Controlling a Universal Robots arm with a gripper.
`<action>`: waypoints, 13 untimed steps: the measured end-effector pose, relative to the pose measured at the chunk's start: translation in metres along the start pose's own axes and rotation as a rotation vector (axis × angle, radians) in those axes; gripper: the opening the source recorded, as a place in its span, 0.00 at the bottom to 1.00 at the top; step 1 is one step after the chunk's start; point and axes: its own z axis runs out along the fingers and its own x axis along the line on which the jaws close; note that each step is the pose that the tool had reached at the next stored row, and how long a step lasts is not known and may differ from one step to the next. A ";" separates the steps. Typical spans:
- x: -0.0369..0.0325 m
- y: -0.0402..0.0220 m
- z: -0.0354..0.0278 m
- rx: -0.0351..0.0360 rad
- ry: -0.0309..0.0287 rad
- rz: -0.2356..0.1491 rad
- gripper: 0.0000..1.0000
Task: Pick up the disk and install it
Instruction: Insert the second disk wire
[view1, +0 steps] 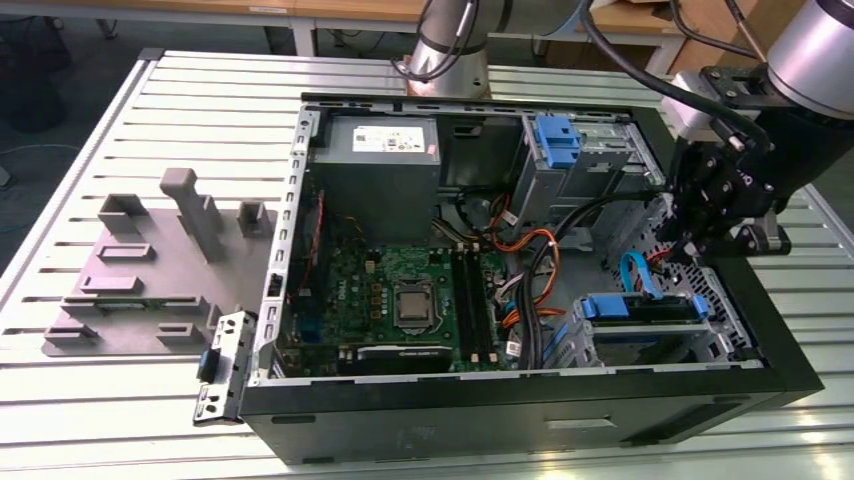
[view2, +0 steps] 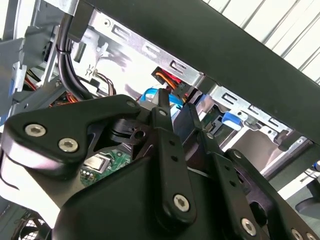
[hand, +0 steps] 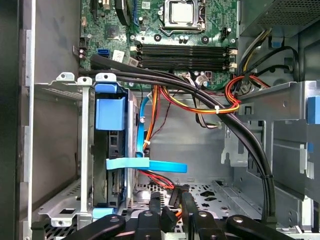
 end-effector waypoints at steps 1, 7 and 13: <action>-0.0007 -0.0005 0.0002 -0.0002 -0.0001 0.000 0.31; -0.0021 -0.0023 0.0004 -0.0011 0.0002 0.000 0.31; -0.0021 -0.0025 0.0005 -0.0011 0.0002 0.000 0.30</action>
